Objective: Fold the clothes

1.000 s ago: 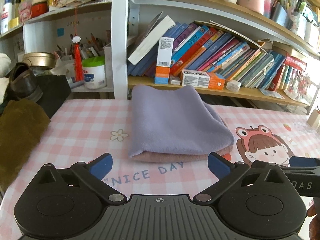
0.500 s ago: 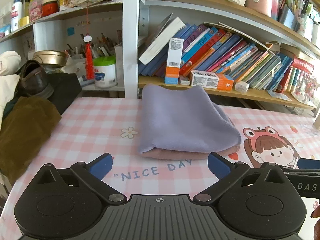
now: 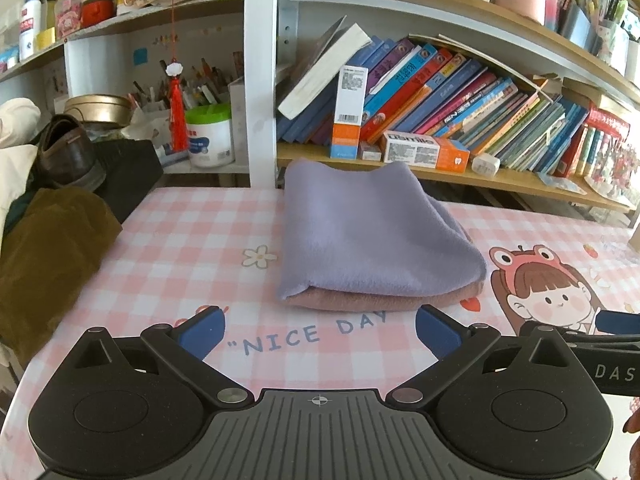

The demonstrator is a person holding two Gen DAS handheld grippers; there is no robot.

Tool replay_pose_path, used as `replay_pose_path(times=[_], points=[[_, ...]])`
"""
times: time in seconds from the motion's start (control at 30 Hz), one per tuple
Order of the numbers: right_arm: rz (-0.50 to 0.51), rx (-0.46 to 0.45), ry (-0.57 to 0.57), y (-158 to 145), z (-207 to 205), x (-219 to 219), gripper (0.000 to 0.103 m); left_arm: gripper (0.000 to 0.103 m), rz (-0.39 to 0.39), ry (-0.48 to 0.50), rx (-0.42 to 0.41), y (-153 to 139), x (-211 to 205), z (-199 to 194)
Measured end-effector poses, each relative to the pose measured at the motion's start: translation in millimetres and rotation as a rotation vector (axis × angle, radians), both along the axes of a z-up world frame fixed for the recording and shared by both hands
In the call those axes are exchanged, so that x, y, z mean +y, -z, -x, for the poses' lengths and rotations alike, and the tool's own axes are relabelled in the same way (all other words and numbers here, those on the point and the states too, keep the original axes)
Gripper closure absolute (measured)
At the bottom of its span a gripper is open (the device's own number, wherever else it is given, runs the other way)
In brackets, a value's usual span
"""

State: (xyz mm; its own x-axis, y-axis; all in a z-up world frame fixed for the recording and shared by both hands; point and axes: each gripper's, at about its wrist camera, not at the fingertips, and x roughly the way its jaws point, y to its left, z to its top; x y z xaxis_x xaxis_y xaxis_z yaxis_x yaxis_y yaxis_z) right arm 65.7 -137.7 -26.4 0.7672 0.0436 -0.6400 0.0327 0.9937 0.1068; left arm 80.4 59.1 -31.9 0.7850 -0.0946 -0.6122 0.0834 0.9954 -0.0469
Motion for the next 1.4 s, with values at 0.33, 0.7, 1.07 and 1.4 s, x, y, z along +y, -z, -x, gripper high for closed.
replay_pose_path(times=[0.33, 0.7, 1.07, 1.4], points=[[0.002, 0.007, -0.004, 1.1, -1.2, 0.8, 0.000, 0.000, -0.008, 0.003, 0.011, 4.8, -1.0, 0.4], [0.003, 0.017, -0.011, 3.3, -2.3, 2.6, 0.000, 0.000, -0.003, 0.004, 0.009, 5.6, -0.7, 1.3], [0.004, 0.021, -0.012, 4.5, -3.4, 2.9, 0.000, 0.000, 0.014, 0.003, 0.009, 4.6, 0.8, -0.6], [0.000, 0.022, -0.012, 4.4, -3.1, 2.7, 0.000, 0.000, 0.027, 0.011, -0.004, 2.5, 0.1, 1.7]])
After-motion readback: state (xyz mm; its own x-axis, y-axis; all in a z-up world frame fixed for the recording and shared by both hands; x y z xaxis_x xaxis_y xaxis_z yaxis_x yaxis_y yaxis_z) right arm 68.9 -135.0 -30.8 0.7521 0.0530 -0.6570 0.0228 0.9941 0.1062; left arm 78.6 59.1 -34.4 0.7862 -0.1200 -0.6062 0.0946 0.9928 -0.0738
